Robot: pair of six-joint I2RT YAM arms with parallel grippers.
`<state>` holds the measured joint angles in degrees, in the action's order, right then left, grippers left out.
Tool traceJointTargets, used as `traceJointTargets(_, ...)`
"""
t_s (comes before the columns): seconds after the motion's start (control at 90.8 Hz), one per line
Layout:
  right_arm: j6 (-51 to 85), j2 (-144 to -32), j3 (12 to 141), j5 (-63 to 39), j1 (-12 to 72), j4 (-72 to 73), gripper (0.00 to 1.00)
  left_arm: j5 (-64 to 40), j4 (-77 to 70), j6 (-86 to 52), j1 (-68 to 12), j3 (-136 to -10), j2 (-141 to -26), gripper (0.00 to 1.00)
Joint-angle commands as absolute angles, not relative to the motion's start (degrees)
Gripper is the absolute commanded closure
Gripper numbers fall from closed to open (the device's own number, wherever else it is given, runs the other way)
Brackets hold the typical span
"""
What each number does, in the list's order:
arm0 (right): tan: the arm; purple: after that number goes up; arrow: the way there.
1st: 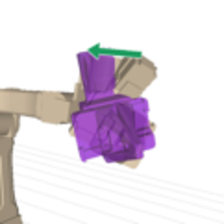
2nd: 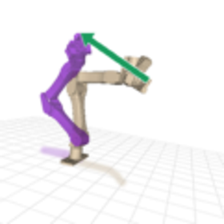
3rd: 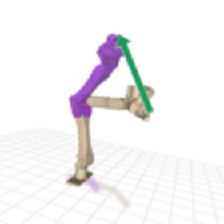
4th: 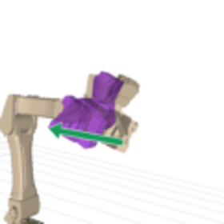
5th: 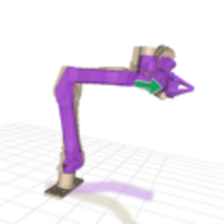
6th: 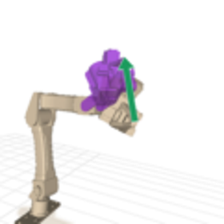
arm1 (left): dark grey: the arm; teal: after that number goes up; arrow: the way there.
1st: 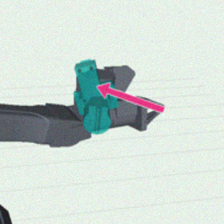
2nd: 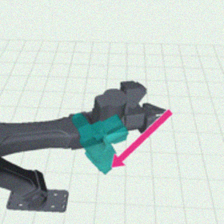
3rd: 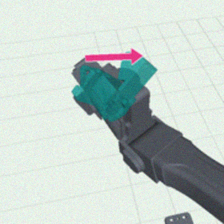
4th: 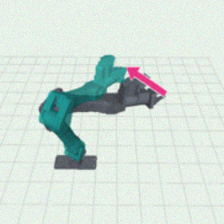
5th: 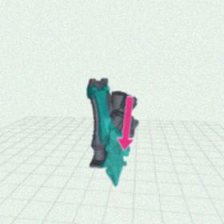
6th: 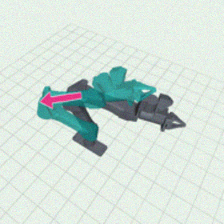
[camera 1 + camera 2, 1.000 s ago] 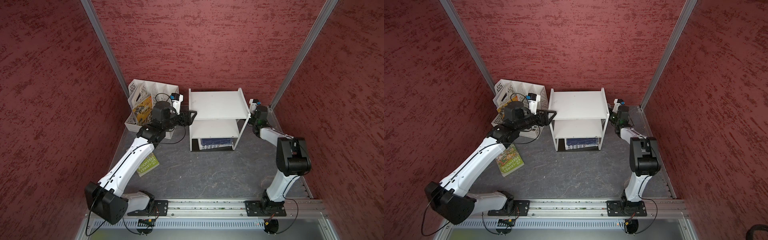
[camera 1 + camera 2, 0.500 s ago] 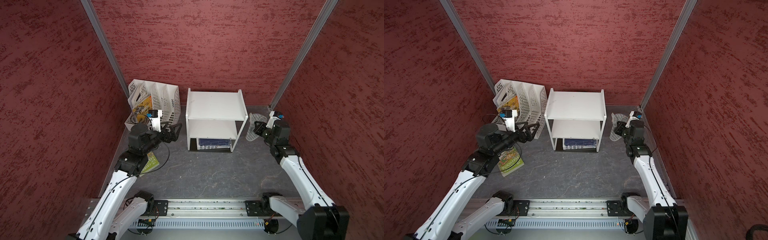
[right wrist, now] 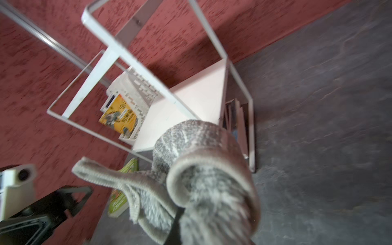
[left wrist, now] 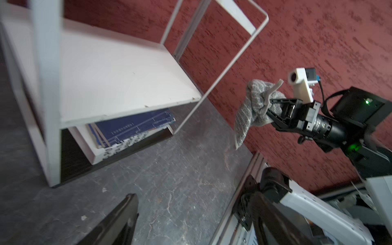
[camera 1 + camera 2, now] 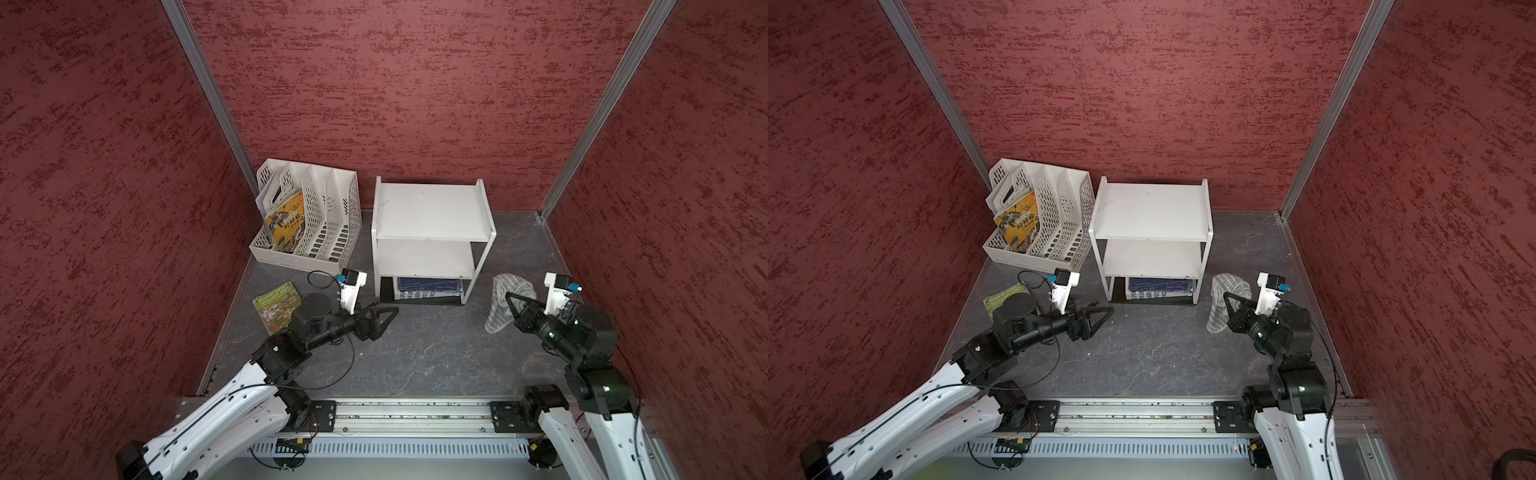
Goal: Wipe the bookshelf clean with a cloth
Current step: Adjust the cleaning item.
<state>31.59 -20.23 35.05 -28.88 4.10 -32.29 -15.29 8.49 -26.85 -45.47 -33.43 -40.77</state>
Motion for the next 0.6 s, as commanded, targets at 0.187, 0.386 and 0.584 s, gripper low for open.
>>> traceJointTargets(0.187,42.8,-12.46,28.18,-55.95,4.89,-24.25,0.98,-11.37,-10.48,-27.89,-61.17,-36.65,-55.5,0.11)
traceJointTargets(0.386,42.55,-11.61,27.21,-58.12,5.27,-24.75,0.97,-12.47,-22.66,-30.02,-63.46,-37.32,-63.56,0.11)
traceJointTargets(0.584,42.77,-11.26,25.71,-59.92,5.42,-23.89,0.97,-14.36,-32.92,-31.87,-63.46,-38.29,-68.76,0.14)
